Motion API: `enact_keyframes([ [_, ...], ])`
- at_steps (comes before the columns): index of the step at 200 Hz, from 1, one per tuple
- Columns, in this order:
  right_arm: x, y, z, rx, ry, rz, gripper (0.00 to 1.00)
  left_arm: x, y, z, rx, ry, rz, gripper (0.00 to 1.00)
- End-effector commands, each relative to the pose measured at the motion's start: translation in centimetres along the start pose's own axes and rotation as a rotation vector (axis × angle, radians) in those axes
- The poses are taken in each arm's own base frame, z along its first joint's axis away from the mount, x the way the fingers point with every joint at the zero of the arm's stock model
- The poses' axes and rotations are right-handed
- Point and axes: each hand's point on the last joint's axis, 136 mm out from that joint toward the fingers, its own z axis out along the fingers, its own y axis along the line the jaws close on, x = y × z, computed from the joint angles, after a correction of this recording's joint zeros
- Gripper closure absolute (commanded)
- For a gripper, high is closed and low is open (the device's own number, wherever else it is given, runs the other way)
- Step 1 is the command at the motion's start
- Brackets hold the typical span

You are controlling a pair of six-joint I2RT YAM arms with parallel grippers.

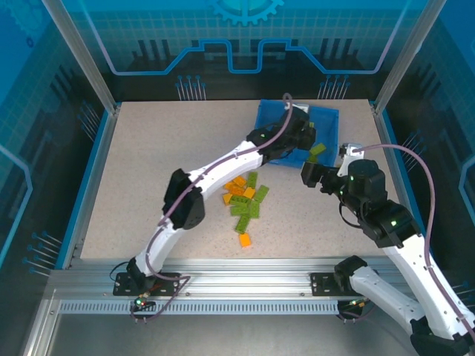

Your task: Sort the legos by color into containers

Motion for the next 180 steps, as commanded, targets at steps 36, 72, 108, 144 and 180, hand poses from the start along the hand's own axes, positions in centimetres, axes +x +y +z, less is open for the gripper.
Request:
enact_keyframes([
  [36,1.3,-1.7,-0.2,0.055,0.004,0.042,0.0,-2.3,-0.6,4.0,0.0,-0.185,0.179,0.48],
  [72,1.1,-1.6,-0.4,0.052,-0.001,0.036,0.0,-3.3,-1.2,3.1,0.013,-0.202,0.168,0.4],
  [108,0.9,-1.6,-0.3,0.056,-0.009,0.031,0.0,-6.1,-2.2,-2.8,0.043,-0.206,0.067,0.39],
  [144,1.5,-0.5,1.1,0.017,0.04,-0.001,0.0,-6.7,-0.9,-12.9,0.1,-0.299,0.009,0.4],
  [180,4.2,3.2,5.4,-0.096,0.244,-0.039,0.02,-2.2,2.5,-22.8,0.11,-0.284,0.168,0.4],
])
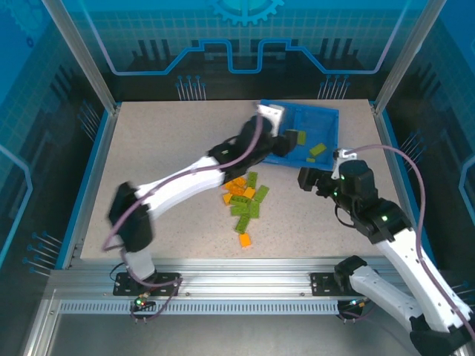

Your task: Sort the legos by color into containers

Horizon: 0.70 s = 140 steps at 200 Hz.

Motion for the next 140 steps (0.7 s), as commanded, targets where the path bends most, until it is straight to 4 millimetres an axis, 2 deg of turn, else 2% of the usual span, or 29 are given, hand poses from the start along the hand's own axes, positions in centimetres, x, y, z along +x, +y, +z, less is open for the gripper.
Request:
enact_keyframes([
  [1,0.8,3.3,2.7,-0.108,0.113,-0.038,0.02,-0.6,0.1,-6.2,0.068,-0.073,0.099,0.4],
  [6,1.2,4.0,3.3,-0.122,0.141,-0.048,0.01,0.6,0.6,-7.3,0.067,-0.051,0.134,0.4],
  [37,5.2,7.6,7.9,-0.156,0.316,-0.142,0.03,4.3,3.1,-15.1,0.069,0.049,0.286,0.35],
  [59,9.6,10.2,10.2,-0.185,0.465,-0.152,0.07,6.1,5.4,-20.1,0.035,0.078,0.375,0.31],
  [74,13.2,11.2,11.2,-0.165,0.569,-0.106,0.09,7.9,6.3,-22.8,0.057,0.1,0.479,0.25],
  [81,14.9,11.4,11.3,-0.139,0.614,-0.082,0.09,9.0,6.3,-23.8,0.094,0.113,0.544,0.22],
  [101,18.6,12.5,11.3,-0.081,0.692,-0.062,0.03,13.2,5.8,-26.6,0.254,0.177,0.747,0.02],
  [115,20.6,12.4,11.4,-0.026,0.731,-0.066,0.0,15.7,6.2,-27.6,0.306,0.205,0.821,0.01],
  [140,23.0,11.9,12.0,0.056,0.806,-0.035,0.01,19.1,6.5,-27.8,0.371,0.162,0.924,0.01],
])
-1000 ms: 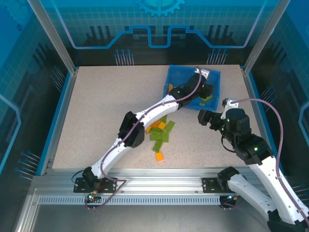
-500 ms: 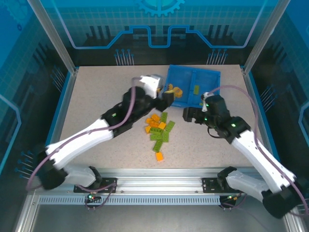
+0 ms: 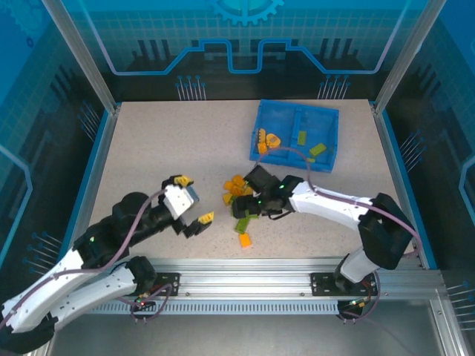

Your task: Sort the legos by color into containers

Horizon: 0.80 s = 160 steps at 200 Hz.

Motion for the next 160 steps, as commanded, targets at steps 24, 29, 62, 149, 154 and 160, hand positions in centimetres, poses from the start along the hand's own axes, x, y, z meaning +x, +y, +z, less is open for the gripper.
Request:
enact_keyframes([
  [24,1.1,-0.4,2.0,0.092,0.066,0.167,0.08,5.7,-4.4,1.1,0.164,0.04,0.221,0.01],
  [29,1.1,-0.3,2.3,0.091,0.073,0.177,0.08,5.9,-4.6,1.2,0.172,0.053,0.223,0.01],
  [62,1.7,0.9,4.0,0.113,0.103,0.17,0.17,6.1,-4.5,1.6,0.181,0.079,0.231,0.01],
  [149,0.8,-0.9,2.2,0.181,-0.005,0.153,0.62,5.5,-4.6,1.3,0.177,0.037,0.22,0.01],
  [154,0.6,-0.9,1.8,0.173,-0.018,0.144,0.62,5.5,-4.6,1.3,0.176,0.036,0.218,0.01],
  [160,0.3,-0.9,1.1,0.171,-0.038,0.136,0.64,5.4,-4.5,1.3,0.173,0.033,0.218,0.01],
])
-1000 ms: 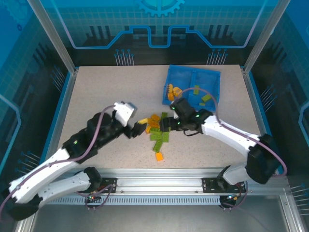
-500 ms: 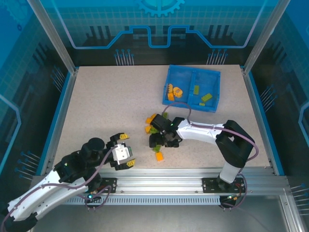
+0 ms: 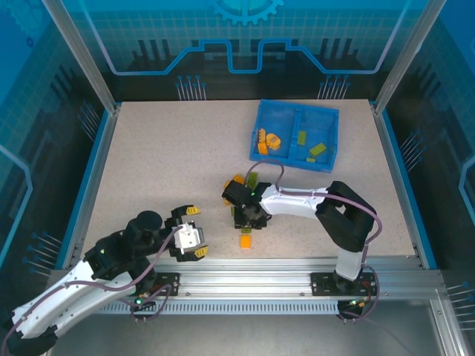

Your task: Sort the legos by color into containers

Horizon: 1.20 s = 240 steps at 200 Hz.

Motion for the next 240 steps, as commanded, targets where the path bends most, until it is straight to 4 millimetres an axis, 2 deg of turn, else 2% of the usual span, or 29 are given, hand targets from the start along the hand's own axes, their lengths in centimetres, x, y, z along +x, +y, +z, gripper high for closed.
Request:
enact_keyframes([
  [1,-0.9,-0.4,-3.2,-0.015,-0.096,-0.029,0.64,-1.2,0.0,-0.2,0.004,-0.058,0.021,0.01],
  [28,-2.7,-1.1,-7.1,-0.028,-0.227,-0.061,0.7,-2.0,0.8,-0.4,-0.034,-0.083,0.015,0.01],
  [48,-5.3,-2.6,-10.5,-0.004,-0.349,-0.082,0.7,-2.6,1.7,-0.7,-0.072,-0.098,0.014,0.01],
  [65,-8.3,-5.0,-13.0,0.054,-0.443,-0.089,0.7,-3.6,2.8,-1.2,-0.119,-0.126,0.004,0.01],
  [85,-12.5,-8.1,-15.6,0.078,-0.537,-0.053,0.7,-5.8,4.6,-2.2,-0.183,-0.183,-0.01,0.01],
  [115,-18.8,-13.8,-17.9,0.137,-0.629,0.045,0.69,-8.1,8.4,-1.9,-0.304,-0.173,-0.036,0.01],
  [129,-21.4,-16.2,-17.7,0.165,-0.626,0.088,0.69,-8.8,9.8,-1.1,-0.327,-0.144,-0.045,0.01],
  [144,-24.0,-18.4,-16.7,0.198,-0.624,0.127,0.69,-9.4,10.2,0.2,-0.313,-0.138,-0.046,0.01],
  [166,-27.4,-20.9,-14.1,0.195,-0.584,0.195,0.69,-9.8,9.6,2.0,-0.246,-0.17,-0.061,0.01],
  [185,-29.8,-22.2,-11.9,0.194,-0.548,0.241,0.69,-9.1,8.8,2.9,-0.195,-0.171,-0.077,0.01],
  [198,-30.7,-23.0,-9.9,0.206,-0.507,0.27,0.68,-8.5,8.3,3.2,-0.179,-0.169,-0.073,0.01],
  [213,-31.7,-23.9,-8.5,0.22,-0.482,0.292,0.65,-8.0,8.0,3.1,-0.181,-0.167,-0.067,0.01],
  [240,-32.6,-24.6,-7.5,0.188,-0.452,0.332,0.55,-7.4,7.9,2.9,-0.195,-0.158,-0.06,0.01],
])
